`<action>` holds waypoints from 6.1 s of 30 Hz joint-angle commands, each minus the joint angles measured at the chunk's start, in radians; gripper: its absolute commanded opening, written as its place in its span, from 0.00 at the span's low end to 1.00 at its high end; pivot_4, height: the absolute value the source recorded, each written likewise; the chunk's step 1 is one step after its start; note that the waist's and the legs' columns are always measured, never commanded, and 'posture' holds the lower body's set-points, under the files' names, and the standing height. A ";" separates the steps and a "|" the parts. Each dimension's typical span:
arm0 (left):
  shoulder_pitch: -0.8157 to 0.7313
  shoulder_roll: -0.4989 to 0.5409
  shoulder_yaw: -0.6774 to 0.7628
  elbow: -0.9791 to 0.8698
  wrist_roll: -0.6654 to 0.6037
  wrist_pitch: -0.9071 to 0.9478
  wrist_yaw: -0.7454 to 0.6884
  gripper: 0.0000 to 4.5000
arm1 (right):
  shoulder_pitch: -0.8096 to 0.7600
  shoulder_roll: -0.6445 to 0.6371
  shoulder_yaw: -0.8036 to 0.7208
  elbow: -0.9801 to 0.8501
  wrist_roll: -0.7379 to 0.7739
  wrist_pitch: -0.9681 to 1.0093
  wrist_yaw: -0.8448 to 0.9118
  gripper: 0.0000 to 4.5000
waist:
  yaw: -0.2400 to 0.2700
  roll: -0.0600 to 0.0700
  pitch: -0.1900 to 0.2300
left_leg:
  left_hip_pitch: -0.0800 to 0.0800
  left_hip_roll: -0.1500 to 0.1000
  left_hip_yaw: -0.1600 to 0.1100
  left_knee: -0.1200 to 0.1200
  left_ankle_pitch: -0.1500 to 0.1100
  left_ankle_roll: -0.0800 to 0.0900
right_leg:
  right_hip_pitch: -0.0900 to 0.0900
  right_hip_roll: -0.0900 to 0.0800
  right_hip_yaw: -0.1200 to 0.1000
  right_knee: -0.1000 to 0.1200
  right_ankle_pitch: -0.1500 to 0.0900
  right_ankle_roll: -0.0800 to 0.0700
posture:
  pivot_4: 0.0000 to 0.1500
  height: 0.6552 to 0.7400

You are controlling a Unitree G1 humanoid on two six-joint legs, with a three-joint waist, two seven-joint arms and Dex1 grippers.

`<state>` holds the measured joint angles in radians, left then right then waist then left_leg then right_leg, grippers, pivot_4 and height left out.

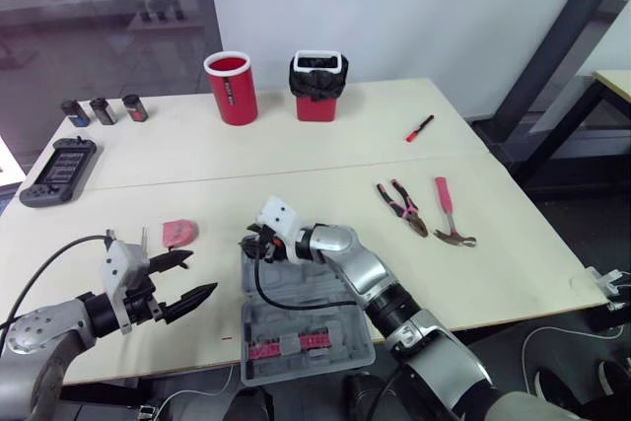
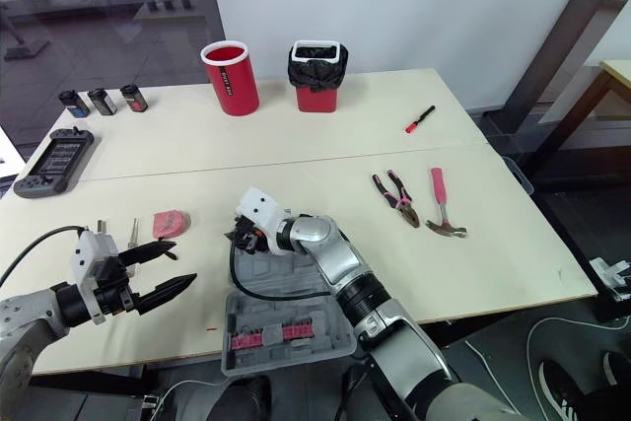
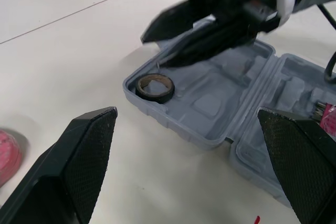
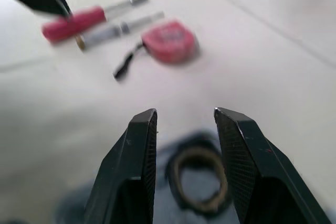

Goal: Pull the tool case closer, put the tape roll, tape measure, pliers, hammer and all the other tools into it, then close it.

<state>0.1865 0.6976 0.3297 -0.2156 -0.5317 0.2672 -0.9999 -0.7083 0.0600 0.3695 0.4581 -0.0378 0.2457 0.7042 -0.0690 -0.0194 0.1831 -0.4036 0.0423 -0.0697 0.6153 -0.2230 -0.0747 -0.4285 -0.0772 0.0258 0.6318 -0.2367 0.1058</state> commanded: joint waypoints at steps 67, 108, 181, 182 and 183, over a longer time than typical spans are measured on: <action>-0.020 0.365 0.340 1.260 0.177 -0.528 -0.093 1.00 | 1.165 -0.866 -1.283 -0.457 0.398 0.131 0.371 0.99 | 0.011 -0.006 -0.004 | 0.005 0.007 0.018 -0.002 -0.007 -0.001 | 0.001 -0.016 -0.013 -0.022 -0.007 -0.004 | 1.00 0.98; -0.329 -0.436 -0.048 0.355 0.329 0.061 0.865 1.00 | 0.372 -0.722 -0.296 -0.946 0.558 0.351 0.129 0.99 | 0.059 -0.014 -0.007 | 0.009 0.009 0.025 0.014 -0.014 -0.002 | 0.011 -0.010 -0.004 -0.015 0.005 0.000 | 1.00 0.98; 0.366 0.104 0.120 -0.098 -0.007 0.183 -0.019 0.99 | 0.422 -0.798 -0.393 -0.940 0.583 0.398 0.094 1.00 | 0.054 -0.009 -0.005 | -0.004 0.010 0.035 0.015 -0.020 0.003 | -0.007 -0.017 -0.005 -0.019 0.005 0.000 | 1.00 0.98; 0.372 0.123 0.134 -0.097 -0.013 0.192 -0.040 0.99 | 0.421 -0.798 -0.393 -0.936 0.582 0.393 0.098 1.00 | 0.054 -0.009 -0.004 | -0.004 0.010 0.035 0.015 -0.020 0.003 | -0.007 -0.017 -0.005 -0.018 0.005 0.000 | 1.00 0.98; 0.374 0.140 0.146 -0.096 -0.019 0.200 -0.060 0.99 | 0.421 -0.799 -0.392 -0.932 0.580 0.388 0.102 1.00 | 0.054 -0.009 -0.004 | -0.004 0.010 0.035 0.015 -0.020 0.003 | -0.007 -0.017 -0.005 -0.018 0.005 0.000 | 1.00 0.98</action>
<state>0.5483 0.8149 0.4324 -0.2965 -0.5203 0.4532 -1.0219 -0.2722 -0.7395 -0.0099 -0.4649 0.5446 0.6628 0.7968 -0.0152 -0.0287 0.1787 -0.4079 0.0519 -0.0349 0.6307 -0.2426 -0.0717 -0.4353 -0.0941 0.0207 0.6137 -0.2314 0.1058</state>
